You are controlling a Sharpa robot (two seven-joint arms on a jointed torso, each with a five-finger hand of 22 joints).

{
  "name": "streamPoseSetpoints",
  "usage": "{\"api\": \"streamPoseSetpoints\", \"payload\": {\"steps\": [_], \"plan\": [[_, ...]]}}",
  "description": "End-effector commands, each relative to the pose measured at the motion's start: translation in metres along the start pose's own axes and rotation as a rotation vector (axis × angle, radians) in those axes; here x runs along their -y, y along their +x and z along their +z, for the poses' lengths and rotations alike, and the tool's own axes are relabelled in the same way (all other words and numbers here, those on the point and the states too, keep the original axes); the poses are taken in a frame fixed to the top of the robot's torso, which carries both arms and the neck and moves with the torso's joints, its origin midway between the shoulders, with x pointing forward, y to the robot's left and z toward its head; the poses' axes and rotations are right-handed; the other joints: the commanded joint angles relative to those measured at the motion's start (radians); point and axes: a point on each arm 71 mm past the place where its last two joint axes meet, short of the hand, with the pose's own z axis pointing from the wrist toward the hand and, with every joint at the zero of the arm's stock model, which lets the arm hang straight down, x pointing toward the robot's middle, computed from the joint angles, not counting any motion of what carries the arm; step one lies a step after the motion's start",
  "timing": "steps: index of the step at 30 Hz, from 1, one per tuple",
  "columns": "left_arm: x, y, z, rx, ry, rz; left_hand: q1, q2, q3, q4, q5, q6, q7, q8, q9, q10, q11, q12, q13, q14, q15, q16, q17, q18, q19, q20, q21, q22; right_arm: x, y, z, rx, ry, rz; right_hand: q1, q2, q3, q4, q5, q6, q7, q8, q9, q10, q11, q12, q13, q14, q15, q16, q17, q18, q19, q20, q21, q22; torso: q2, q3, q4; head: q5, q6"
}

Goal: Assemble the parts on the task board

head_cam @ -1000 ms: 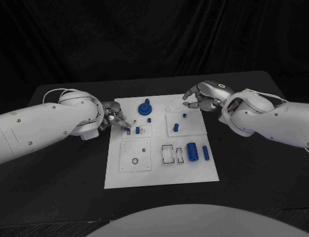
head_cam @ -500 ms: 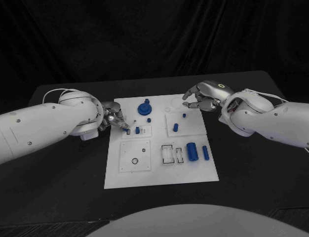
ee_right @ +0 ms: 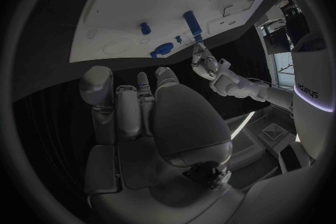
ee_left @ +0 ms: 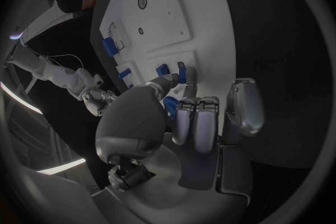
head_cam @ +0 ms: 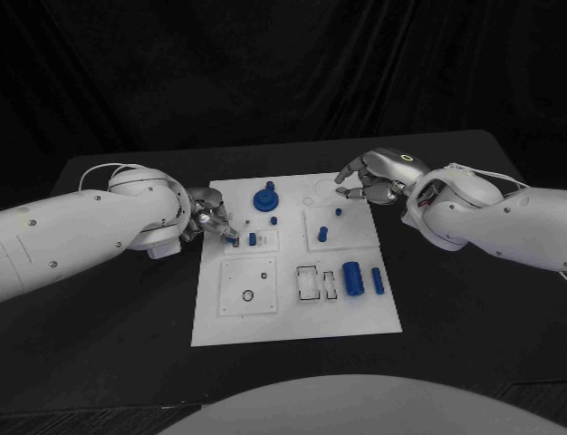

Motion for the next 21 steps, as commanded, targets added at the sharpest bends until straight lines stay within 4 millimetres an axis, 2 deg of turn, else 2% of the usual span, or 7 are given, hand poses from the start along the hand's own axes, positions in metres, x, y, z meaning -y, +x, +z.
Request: {"api": "streamPoseSetpoints", "payload": {"steps": [1,21], "plan": [[0.0022,0.0025,-0.0002,-0.02,0.016,0.008,-0.013,-0.003,0.026,-0.017,-0.007,0.004,-0.002,0.004,0.002,0.104,-0.003,0.003,0.263,0.104,-0.002,0.003,0.263,0.011,0.002,-0.001,-0.001,0.168,0.0014,0.0014,-0.0004,-0.007,0.019,-0.001,0.013,0.005,0.003,0.0,0.004,0.007,-0.003,-0.006,-0.001,0.018,-0.024,-0.005,-0.116,0.021,-0.007,-0.003,0.01,0.013,-0.007,0.003,-0.004,0.109,0.0,0.0003,0.0009,-0.002,0.0],[0.0025,0.0032,0.0004,-0.028,0.001,0.012,-0.038,-0.001,0.031,-0.005,-0.028,0.004,-0.001,0.005,0.003,0.104,-0.002,0.003,0.263,0.104,-0.001,0.003,0.263,0.011,0.002,0.0,-0.002,0.168,0.0014,0.0017,-0.0002,-0.011,0.022,-0.001,0.014,0.003,0.005,0.001,0.005,0.007,-0.002,-0.007,-0.001,0.015,-0.023,-0.008,-0.119,0.02,-0.007,-0.008,0.007,0.014,-0.009,0.003,-0.012,0.107,0.0,0.0002,0.0007,-0.003,0.0]]}}
